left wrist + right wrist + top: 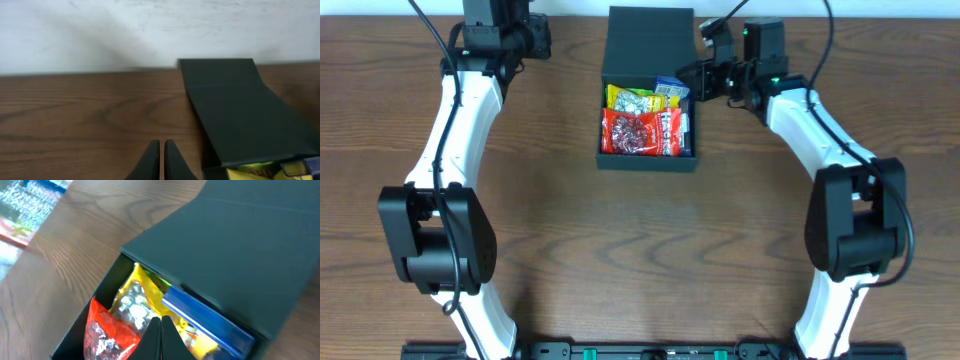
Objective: Pack container
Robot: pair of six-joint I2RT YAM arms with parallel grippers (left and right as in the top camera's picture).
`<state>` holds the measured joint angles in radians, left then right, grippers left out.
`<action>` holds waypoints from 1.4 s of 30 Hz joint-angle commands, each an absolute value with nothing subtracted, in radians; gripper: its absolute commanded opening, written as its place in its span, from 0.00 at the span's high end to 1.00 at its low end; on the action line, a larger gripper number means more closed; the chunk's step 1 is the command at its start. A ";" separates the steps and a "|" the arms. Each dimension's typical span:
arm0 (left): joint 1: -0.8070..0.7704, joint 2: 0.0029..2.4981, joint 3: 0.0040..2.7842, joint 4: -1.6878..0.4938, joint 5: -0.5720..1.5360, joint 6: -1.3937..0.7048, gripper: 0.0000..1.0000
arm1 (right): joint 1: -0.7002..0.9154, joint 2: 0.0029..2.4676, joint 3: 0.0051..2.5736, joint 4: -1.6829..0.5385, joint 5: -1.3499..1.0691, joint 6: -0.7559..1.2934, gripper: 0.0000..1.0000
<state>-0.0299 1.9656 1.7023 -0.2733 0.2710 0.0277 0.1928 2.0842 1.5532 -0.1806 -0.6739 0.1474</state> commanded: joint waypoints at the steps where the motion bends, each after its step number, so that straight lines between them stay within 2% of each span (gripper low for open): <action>1: -0.031 1.958 1.714 -0.283 0.289 0.012 0.94 | 0.221 2.107 1.548 -0.148 -0.701 0.186 0.98; 11: -0.031 1.958 1.714 -0.285 0.289 0.022 0.94 | 0.258 2.148 1.548 -0.130 -0.488 0.217 0.99; 18: -0.031 1.958 1.714 -0.288 0.289 0.022 0.94 | 0.275 2.173 1.548 -0.130 -0.443 0.224 0.99; 31: -0.031 1.958 1.714 -0.321 0.289 0.022 0.94 | 0.270 2.199 1.577 -0.104 -0.496 0.270 0.99; 35: -0.031 1.958 1.714 -0.326 0.289 0.022 0.94 | 0.243 2.152 1.629 -0.104 -0.566 0.269 0.99; 42: -0.032 1.958 1.714 -0.308 0.289 0.012 0.94 | 0.174 2.046 1.651 -0.105 -0.512 0.265 0.99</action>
<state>-0.0307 1.9656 1.7023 -0.3119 0.2825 0.0250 0.2131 2.1101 1.6222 -0.1074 -0.5247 0.2565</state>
